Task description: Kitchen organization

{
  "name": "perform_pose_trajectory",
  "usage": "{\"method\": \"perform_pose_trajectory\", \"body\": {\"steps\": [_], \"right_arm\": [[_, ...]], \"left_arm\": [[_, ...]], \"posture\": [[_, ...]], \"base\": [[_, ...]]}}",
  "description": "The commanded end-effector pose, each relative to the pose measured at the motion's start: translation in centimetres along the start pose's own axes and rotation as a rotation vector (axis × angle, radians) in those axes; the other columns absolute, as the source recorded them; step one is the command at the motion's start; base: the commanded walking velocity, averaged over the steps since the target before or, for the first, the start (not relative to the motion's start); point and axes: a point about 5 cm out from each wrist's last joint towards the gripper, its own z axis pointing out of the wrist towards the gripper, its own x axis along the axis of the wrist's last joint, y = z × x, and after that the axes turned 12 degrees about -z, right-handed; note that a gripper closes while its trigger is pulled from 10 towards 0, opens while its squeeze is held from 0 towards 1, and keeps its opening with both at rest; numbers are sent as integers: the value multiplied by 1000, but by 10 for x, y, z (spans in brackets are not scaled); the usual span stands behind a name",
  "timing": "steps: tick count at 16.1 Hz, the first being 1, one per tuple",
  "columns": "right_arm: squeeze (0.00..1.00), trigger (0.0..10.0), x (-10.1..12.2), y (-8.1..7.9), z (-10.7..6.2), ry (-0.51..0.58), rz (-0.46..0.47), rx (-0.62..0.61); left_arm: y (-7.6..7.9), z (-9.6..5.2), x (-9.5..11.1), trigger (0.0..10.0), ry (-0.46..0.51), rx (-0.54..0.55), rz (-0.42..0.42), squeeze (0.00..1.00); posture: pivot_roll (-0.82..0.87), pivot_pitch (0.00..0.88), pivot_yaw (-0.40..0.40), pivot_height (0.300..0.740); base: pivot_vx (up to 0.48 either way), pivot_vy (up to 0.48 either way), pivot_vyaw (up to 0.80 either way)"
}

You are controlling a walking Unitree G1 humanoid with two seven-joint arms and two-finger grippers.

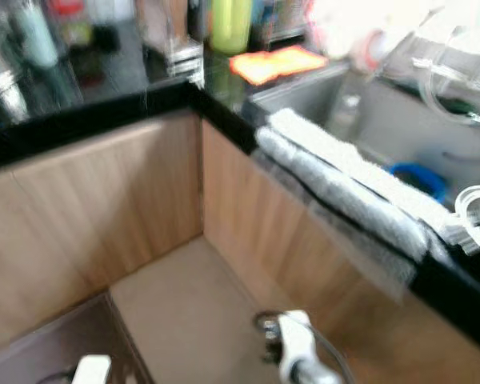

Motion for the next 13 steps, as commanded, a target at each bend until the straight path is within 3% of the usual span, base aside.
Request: {"method": "perform_pose_trajectory", "body": {"steps": [1, 13], "right_arm": [[0, 10000, -6, 13, -4, -24, -2, -34], [0, 10000, -6, 12, -4, -27, -7, -33]], "left_arm": [[8, 2, 5, 10000, 14, -25, 8, 0], [10, 2, 5, 10000, 19, -51, 10, 0]], "posture": [[28, 29, -35, 740], [29, 24, -30, 740]], "base": [[0, 0, -675], [0, 0, -669]]}}
